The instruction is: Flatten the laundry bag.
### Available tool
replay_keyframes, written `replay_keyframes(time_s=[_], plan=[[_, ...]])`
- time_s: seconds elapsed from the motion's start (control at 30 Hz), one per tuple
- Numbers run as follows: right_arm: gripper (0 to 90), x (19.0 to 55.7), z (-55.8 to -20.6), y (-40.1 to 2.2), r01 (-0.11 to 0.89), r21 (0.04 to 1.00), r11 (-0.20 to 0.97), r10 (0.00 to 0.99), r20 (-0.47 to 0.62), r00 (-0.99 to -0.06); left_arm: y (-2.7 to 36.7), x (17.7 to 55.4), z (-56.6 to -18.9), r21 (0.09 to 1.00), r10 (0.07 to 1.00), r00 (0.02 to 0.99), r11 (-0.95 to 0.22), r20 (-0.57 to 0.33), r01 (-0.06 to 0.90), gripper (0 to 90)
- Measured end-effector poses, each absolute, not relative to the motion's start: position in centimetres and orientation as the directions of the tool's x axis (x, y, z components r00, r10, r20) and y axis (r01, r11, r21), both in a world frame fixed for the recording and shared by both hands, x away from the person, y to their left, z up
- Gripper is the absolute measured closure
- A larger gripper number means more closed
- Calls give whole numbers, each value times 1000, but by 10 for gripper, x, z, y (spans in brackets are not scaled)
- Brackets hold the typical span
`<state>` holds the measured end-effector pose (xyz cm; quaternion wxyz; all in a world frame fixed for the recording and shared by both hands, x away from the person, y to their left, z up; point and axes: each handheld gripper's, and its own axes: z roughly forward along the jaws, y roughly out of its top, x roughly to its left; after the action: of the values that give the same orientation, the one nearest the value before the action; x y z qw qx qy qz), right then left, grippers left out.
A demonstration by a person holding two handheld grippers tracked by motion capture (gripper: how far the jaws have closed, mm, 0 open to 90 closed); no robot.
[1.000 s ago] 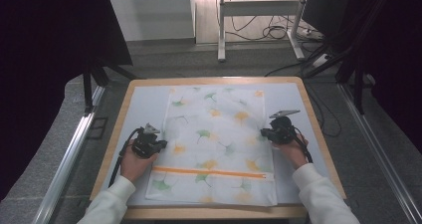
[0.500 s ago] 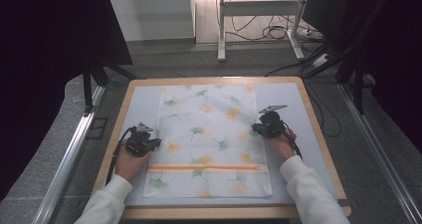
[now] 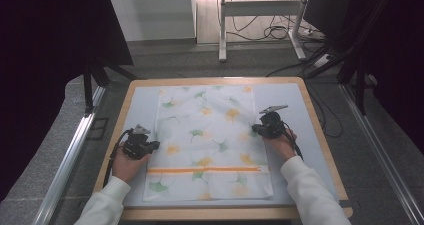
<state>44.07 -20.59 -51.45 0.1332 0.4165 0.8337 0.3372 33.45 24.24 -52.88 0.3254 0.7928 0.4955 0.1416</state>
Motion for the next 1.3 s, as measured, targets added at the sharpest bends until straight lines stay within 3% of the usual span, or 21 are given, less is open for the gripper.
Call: replay_keyframes(time_s=[0.27,0.4,0.43,0.5,0.53,0.57,0.63,0.7,1.07,1.2,1.3], plan=[[861,441,-516,-205,605,670,430,783,57,-620,243,334,-529,658,875,473,-296,-104,693,882],[818,441,-515,-206,601,677,426,783,58,-619,245,331,-527,667,872,475,-286,-117,689,830],[775,441,-515,-207,598,680,425,782,58,-621,245,330,-526,672,878,466,-281,-107,685,795],[631,439,-514,-208,598,683,419,793,44,-607,246,327,-523,695,903,424,-265,-64,668,646],[631,439,-514,-208,598,683,419,793,44,-607,246,327,-523,695,903,424,-265,-64,668,571],[552,435,-511,-212,595,695,404,803,42,-595,248,325,-518,718,915,399,-241,-55,653,515],[492,429,-508,-217,592,709,383,808,53,-587,247,323,-511,729,920,390,-240,-41,641,418],[472,422,-503,-223,588,716,376,808,56,-586,242,321,-506,739,912,408,-247,-42,627,381],[450,383,-484,-242,566,734,375,774,88,-627,191,312,-490,741,831,549,-316,-84,592,346],[503,378,-483,-245,570,734,370,766,107,-634,180,309,-487,743,809,581,-336,-87,579,345],[609,370,-485,-249,572,725,384,749,118,-652,163,307,-487,734,787,612,-370,-79,570,346]])
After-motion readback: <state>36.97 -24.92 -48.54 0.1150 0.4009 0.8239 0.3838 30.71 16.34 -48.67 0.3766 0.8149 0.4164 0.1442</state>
